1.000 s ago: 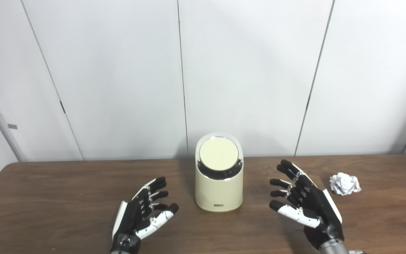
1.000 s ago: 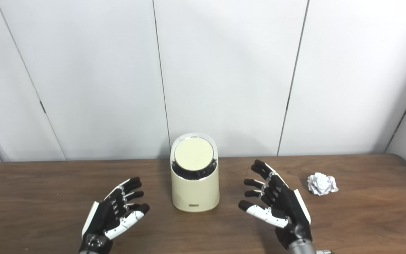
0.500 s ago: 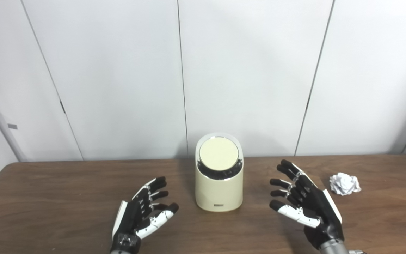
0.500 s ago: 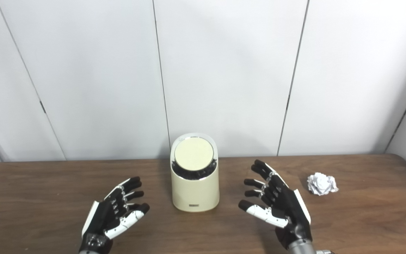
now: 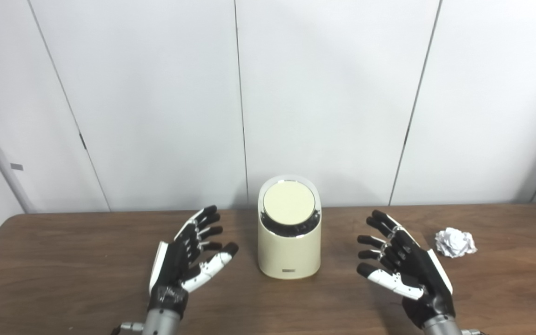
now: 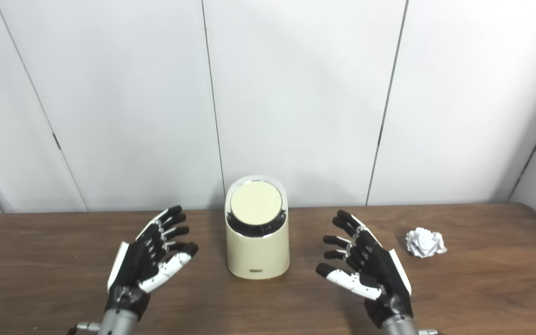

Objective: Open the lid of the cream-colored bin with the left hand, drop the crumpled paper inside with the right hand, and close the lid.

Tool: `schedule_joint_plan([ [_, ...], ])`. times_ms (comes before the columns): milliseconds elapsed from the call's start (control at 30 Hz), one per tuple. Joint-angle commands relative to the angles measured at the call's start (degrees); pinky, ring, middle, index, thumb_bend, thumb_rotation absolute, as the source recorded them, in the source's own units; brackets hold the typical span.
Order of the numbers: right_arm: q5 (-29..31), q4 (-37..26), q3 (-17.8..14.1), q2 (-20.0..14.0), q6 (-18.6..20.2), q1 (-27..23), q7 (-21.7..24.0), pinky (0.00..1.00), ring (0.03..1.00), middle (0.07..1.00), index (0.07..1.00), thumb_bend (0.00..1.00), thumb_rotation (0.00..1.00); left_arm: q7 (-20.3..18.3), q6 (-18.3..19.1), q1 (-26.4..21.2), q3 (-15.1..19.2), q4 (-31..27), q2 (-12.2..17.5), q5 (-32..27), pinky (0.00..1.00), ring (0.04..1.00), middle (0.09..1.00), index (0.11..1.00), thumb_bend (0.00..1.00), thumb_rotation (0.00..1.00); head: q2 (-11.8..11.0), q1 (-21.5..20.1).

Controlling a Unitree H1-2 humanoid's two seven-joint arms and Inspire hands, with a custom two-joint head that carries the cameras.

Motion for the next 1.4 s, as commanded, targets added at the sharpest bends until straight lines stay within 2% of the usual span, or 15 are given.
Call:
schedule_joint_plan([
  [0,0.3,-1.0,-0.4,-0.8,-1.6,-1.8,0.5,0.58,0.715,0.851,0.835,0.85,0.15,1.1,0.8,-3.6,-0.1,-3.1,-0.3,1.3,0.71,0.801,0.842,0.911,0.75,0.33,0.1,0.1],
  [100,0.3,-1.0,-0.5,-0.9,-1.5,-1.7,0.5,0.55,0.710,0.849,0.830,0.85,0.16,1.4,2.7,-6.0,-0.3,-2.6,-0.4,2.7,0.73,0.803,0.834,0.912,0.78,0.33,0.0,0.3],
  [333,1.4,0.3,-0.8,-1.3,-2.5,-1.7,1.4,0.55,0.722,0.860,0.831,0.82,0.12,2.2,7.2,-12.5,-2.6,0.4,0.5,8.3,0.85,0.869,0.883,0.947,0.84,0.32,0.0,0.4],
  [433,1.3,0.3,-0.6,-1.3,-2.6,-1.7,1.4,0.54,0.726,0.862,0.832,0.83,0.15,3.0,8.3,-14.3,-2.9,1.4,0.1,9.7,0.82,0.879,0.934,0.992,0.86,0.33,0.1,0.2],
  [667,0.0,0.1,-0.2,-1.0,-2.6,-1.7,0.8,0.54,0.722,0.863,0.831,0.84,0.16,4.2,8.6,-18.4,-3.5,4.7,-0.1,12.1,0.76,0.919,0.979,1.000,0.89,0.30,-0.1,0.1],
  [800,-0.6,-0.2,0.0,-0.6,-2.4,-1.9,0.4,0.54,0.720,0.856,0.830,0.84,0.16,3.4,9.8,-20.1,-4.3,5.6,0.6,12.8,0.85,0.988,0.999,1.000,0.90,0.30,-0.2,-0.1],
  [933,0.0,-0.3,-0.3,-0.4,-2.3,-2.0,0.5,0.54,0.725,0.856,0.830,0.82,0.13,4.0,10.7,-21.8,-6.4,6.6,2.0,16.9,0.94,1.000,1.000,1.000,0.93,0.32,-0.2,-0.3],
  [1100,0.1,0.0,-0.4,-0.2,-2.7,-2.2,0.6,0.56,0.720,0.858,0.837,0.82,0.11,4.0,11.3,-23.7,-8.3,8.0,3.6,21.0,0.83,1.000,1.000,1.000,0.95,0.32,-0.2,-0.6],
  [1200,-0.4,-0.2,-0.2,-0.3,-2.4,-2.1,0.5,0.56,0.713,0.856,0.838,0.83,0.13,3.3,12.1,-24.9,-9.1,8.7,4.2,22.4,0.76,1.000,1.000,1.000,0.96,0.32,-0.1,-0.6],
  [1367,-1.1,-1.0,0.0,-0.1,-1.9,-2.0,0.2,0.58,0.714,0.856,0.838,0.83,0.14,2.8,12.4,-25.9,-10.1,9.4,4.8,23.7,0.76,1.000,1.000,1.000,0.99,0.31,0.0,-0.7],
])
